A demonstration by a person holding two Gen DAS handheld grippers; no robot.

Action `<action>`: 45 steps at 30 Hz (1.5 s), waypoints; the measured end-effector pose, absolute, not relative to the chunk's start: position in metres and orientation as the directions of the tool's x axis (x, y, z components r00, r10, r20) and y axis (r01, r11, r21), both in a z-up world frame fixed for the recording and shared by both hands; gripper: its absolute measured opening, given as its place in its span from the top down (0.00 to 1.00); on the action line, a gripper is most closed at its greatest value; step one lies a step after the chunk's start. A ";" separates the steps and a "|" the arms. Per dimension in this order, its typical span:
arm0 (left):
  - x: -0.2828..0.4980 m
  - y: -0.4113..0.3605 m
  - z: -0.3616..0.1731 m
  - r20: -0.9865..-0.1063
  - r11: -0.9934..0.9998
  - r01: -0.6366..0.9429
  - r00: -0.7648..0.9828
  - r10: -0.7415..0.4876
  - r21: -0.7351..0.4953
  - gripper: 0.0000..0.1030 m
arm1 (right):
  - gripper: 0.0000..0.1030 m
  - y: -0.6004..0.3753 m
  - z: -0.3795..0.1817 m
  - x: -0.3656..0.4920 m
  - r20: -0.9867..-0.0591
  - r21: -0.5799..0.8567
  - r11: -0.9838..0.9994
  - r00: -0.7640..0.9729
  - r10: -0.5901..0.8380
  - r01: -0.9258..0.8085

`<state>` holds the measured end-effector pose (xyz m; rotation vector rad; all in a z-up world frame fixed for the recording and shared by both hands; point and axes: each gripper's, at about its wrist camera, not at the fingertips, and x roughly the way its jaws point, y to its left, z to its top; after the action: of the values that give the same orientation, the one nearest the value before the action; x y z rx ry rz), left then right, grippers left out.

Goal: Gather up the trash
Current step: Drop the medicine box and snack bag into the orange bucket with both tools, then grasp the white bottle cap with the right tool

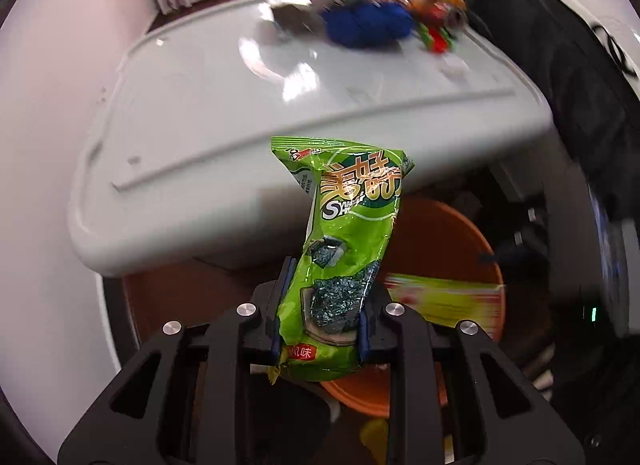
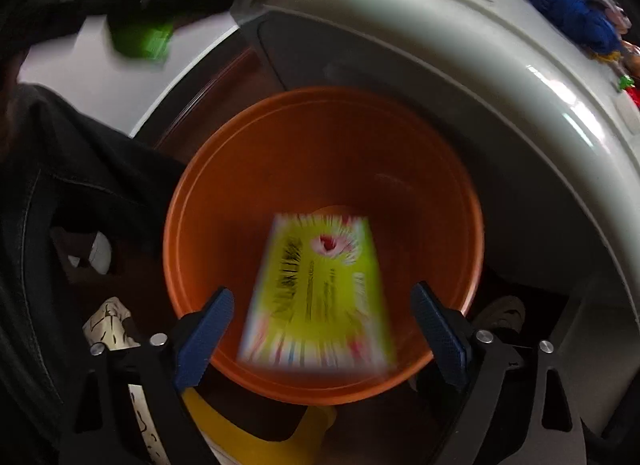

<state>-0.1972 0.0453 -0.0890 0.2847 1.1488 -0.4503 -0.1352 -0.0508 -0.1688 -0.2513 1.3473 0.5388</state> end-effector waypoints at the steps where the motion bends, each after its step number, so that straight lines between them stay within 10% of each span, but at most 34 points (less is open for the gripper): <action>1: -0.203 0.043 -0.092 -0.925 0.873 0.487 0.328 -0.194 -0.011 0.76 | 0.05 -0.054 -0.166 -0.133 -0.966 0.130 0.863 0.135 0.222 -0.488; 8: -0.219 0.024 -0.109 -0.947 0.858 0.514 0.259 -0.187 -0.029 0.68 | 0.05 -0.107 -0.115 -0.120 -0.907 0.146 0.931 0.330 0.261 -0.333; 15: -0.228 -0.013 -0.144 -0.981 0.808 0.585 0.186 -0.049 0.070 0.27 | 0.05 -0.185 -0.065 -0.079 -0.822 0.165 0.975 0.525 0.219 -0.149; 24: -0.205 -0.012 -0.123 -0.965 0.848 0.528 0.244 -0.095 0.050 0.26 | 0.06 -0.204 -0.078 -0.015 -0.826 0.091 0.986 0.542 0.153 -0.140; 29: -0.180 0.006 -0.112 -0.948 0.894 0.447 0.279 -0.154 -0.014 0.26 | 0.39 -0.206 -0.106 0.009 -0.852 0.100 0.990 0.506 0.136 -0.099; 45: -0.177 0.008 -0.110 -0.939 0.912 0.409 0.300 -0.165 -0.030 0.26 | 0.63 -0.196 -0.111 0.010 -0.818 -0.065 0.991 0.575 0.016 -0.120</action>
<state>-0.1768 0.0082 -0.1100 0.2321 1.2092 -0.3856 0.0096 -0.1956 -0.1108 -0.1176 0.9552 0.0796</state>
